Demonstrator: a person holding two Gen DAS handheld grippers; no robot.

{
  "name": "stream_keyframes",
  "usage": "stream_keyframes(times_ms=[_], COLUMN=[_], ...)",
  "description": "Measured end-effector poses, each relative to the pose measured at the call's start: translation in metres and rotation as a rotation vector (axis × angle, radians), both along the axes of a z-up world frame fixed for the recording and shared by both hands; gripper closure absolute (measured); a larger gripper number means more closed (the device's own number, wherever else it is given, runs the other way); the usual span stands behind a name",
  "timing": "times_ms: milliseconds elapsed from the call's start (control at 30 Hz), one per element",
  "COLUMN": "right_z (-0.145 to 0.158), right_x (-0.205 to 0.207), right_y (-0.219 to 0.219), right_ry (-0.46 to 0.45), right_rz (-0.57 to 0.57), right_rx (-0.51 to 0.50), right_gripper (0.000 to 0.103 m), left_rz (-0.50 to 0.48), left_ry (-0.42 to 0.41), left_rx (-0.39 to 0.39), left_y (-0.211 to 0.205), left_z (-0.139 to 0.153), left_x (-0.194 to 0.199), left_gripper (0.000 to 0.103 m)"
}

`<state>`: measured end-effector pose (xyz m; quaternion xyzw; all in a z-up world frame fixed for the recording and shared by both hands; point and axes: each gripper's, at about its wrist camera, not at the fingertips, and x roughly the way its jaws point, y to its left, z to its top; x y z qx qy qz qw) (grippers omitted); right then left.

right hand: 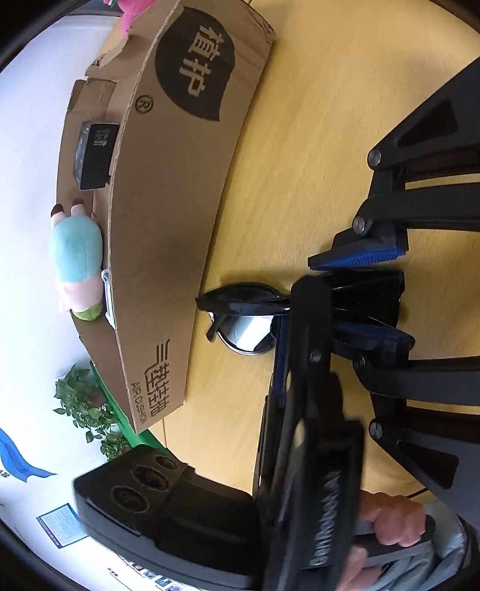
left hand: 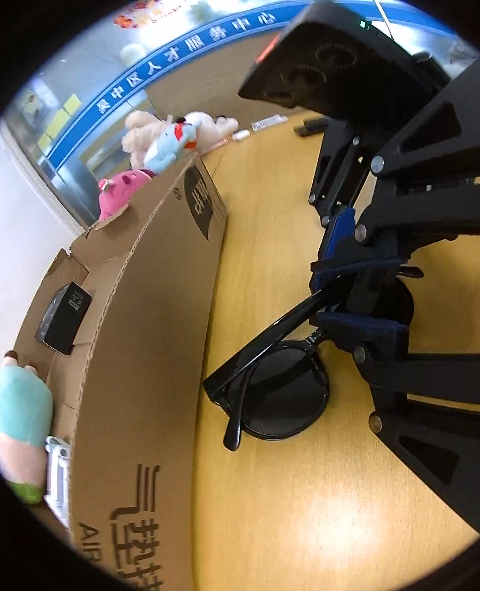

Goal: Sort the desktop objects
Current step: 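Close the right gripper on the sunglasses frame and lift them, then carry the sunglasses into the cardboard box and open the right gripper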

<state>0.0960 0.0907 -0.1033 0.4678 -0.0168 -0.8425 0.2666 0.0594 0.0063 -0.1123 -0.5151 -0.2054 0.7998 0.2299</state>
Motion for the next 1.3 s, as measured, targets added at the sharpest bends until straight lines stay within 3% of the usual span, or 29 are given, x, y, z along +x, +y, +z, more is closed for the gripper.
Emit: stream_keyframes(times_ms=[133, 233, 400, 733, 1033, 1300], right_z=[-0.001, 0.005, 0.023, 0.085, 0.143, 0.162], right_x=[-0.002, 0.002, 0.005, 0.0, -0.041, -0.099], right_y=[0.003, 0.004, 0.005, 0.021, 0.043, 0.064], right_ry=[-0.016, 0.003, 0.046, 0.174, 0.306, 0.301], right_rz=[-0.027, -0.037, -0.053, -0.097, -0.165, -0.205], right_rx=[-0.035, -0.067, -0.099, -0.172, -0.184, -0.175], right_gripper=[0.079, 0.087, 0.088, 0.088, 0.088, 0.088], left_rz=[0.011, -0.001, -0.042, -0.128, -0.226, -0.256], left_ry=[0.005, 0.052, 0.134, 0.303, 0.439, 0.427], left_rx=[0.015, -0.02, -0.063, -0.101, -0.147, -0.126], left_y=[-0.002, 0.004, 0.013, 0.029, 0.047, 0.055], left_z=[0.001, 0.012, 0.039, 0.107, 0.165, 0.177], left_x=[-0.001, 0.002, 0.006, -0.009, -0.056, -0.121], left_gripper=[0.086, 0.089, 0.093, 0.093, 0.093, 0.094])
